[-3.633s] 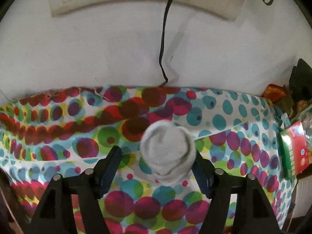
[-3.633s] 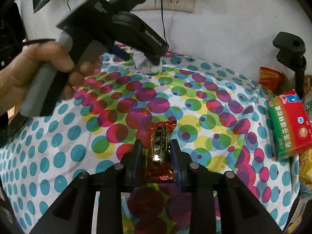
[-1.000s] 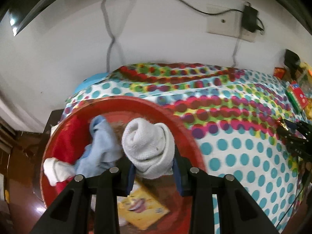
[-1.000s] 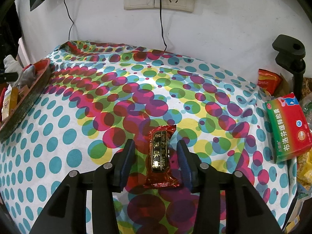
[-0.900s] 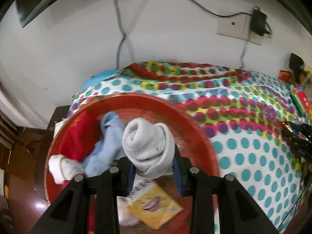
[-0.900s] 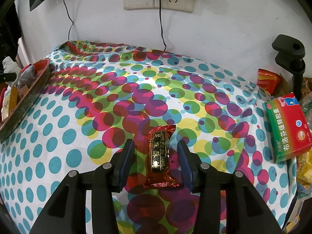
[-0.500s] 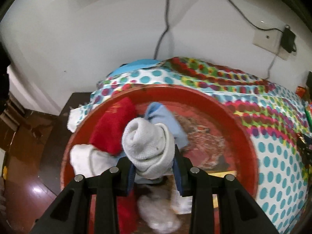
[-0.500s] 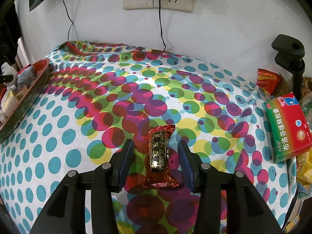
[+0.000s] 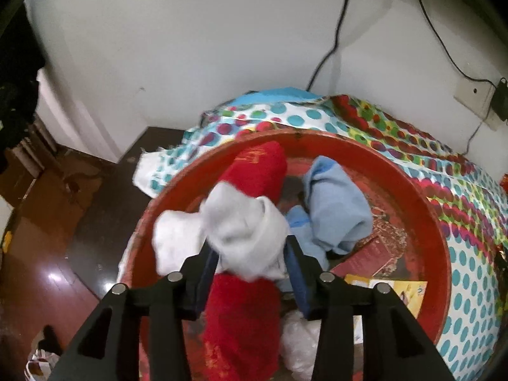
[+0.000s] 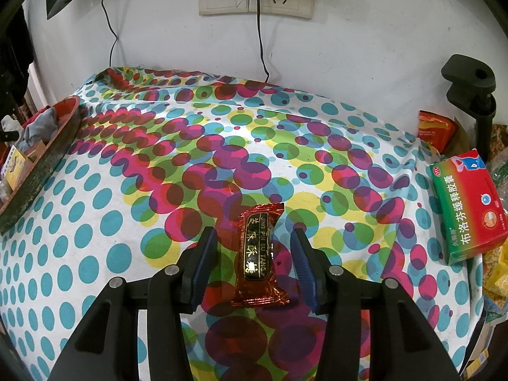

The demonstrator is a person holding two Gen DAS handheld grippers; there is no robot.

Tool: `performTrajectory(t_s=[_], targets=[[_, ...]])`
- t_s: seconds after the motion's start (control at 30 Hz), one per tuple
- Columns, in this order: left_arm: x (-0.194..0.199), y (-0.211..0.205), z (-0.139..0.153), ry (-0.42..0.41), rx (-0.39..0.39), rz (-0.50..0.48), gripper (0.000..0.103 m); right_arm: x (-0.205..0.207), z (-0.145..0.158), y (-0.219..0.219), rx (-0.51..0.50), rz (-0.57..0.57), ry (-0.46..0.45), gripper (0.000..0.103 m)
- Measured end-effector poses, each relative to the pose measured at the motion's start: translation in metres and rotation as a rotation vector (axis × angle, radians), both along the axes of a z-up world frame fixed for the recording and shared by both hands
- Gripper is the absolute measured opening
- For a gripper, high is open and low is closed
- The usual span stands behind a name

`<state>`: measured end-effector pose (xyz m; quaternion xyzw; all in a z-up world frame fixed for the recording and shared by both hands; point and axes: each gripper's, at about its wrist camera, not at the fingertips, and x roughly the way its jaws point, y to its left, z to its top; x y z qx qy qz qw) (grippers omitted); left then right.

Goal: Organize objects
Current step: 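Lower the white sock onto the tray and open the left tool, then carry the chocolate bar in the right tool to the tray and release it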

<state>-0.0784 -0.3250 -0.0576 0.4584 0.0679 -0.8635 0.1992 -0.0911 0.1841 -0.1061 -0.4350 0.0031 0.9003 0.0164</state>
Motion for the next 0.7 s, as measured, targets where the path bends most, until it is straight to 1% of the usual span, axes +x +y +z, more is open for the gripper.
performTrajectory(t_s=[0.03, 0.1, 0.13, 0.17, 0.33, 0.4, 0.47, 0.57, 0.7], targets=[[0.004, 0.001, 0.002, 0.014, -0.012, 0.006, 0.047, 0.0, 0.0, 0.001, -0.007, -0.004, 0.001, 0.045], [0.016, 0.004, 0.007, 0.039, -0.033, 0.014, 0.051, 0.001, 0.0, 0.005, -0.007, -0.011, 0.002, 0.039], [0.023, 0.006, 0.01, 0.054, -0.038, 0.021, 0.051, 0.002, 0.0, 0.007, -0.01, -0.024, 0.0, 0.031], [0.029, 0.008, 0.012, 0.067, -0.042, 0.017, 0.051, 0.002, 0.002, 0.007, -0.016, -0.032, -0.007, 0.019], [0.055, 0.024, 0.013, 0.076, -0.08, 0.002, 0.051, 0.004, 0.003, 0.003, -0.043, -0.069, -0.029, 0.018], [0.067, 0.03, 0.014, 0.088, -0.095, -0.007, 0.051, 0.008, 0.009, -0.002, -0.049, -0.1, -0.024, 0.018], [0.076, 0.035, 0.017, 0.098, -0.109, -0.013, 0.051, 0.011, 0.019, -0.012, -0.057, -0.094, -0.01, 0.018], [0.089, 0.039, 0.023, 0.118, -0.124, -0.023, 0.051, 0.012, 0.046, -0.046, -0.08, -0.042, 0.021, 0.018], [0.103, 0.034, 0.03, 0.141, -0.094, -0.015, 0.051, 0.011, 0.077, -0.115, -0.131, 0.084, 0.037, 0.018]])
